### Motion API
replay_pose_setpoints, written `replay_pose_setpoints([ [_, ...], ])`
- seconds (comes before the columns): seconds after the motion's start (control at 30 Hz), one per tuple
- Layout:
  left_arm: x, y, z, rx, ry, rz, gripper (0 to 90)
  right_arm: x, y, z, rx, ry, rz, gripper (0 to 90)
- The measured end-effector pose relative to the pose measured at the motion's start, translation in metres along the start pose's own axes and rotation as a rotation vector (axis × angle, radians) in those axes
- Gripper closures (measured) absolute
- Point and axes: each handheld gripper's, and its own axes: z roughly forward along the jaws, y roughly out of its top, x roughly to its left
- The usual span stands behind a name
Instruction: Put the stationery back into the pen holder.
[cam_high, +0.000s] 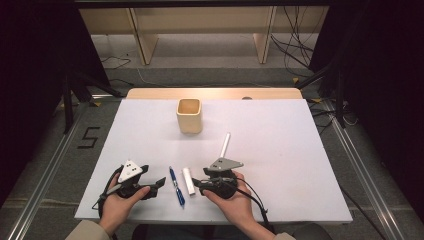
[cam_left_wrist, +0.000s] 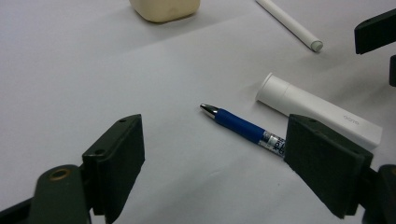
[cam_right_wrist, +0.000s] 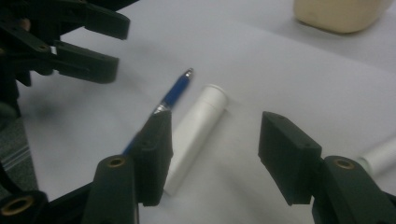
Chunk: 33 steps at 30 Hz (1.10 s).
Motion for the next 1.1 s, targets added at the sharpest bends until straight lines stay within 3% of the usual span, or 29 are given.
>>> replay_pose_setpoints([
  [0.17, 0.001, 0.0, 0.0, -0.004, 0.006, 0.0, 20.0, 0.014, 0.006, 0.012, 0.012, 0.01, -0.008, 49.3],
  [0.3, 0.002, 0.0, -0.001, -0.012, 0.015, -0.001, 20.0, 0.035, 0.012, 0.028, 0.063, -0.007, -0.044, 55.3],
  [0.43, 0.002, 0.0, -0.001, -0.011, 0.017, 0.001, 19.9, 0.046, 0.016, 0.039, 0.094, -0.021, -0.028, 58.7],
  [0.7, 0.004, 0.0, -0.001, -0.011, 0.023, 0.002, 19.9, 0.054, 0.013, 0.059, 0.17, -0.042, -0.002, 60.4],
  [1.1, 0.004, 0.0, -0.002, -0.013, 0.024, 0.001, 19.9, 0.064, 0.018, 0.072, 0.213, -0.095, -0.018, 63.9],
])
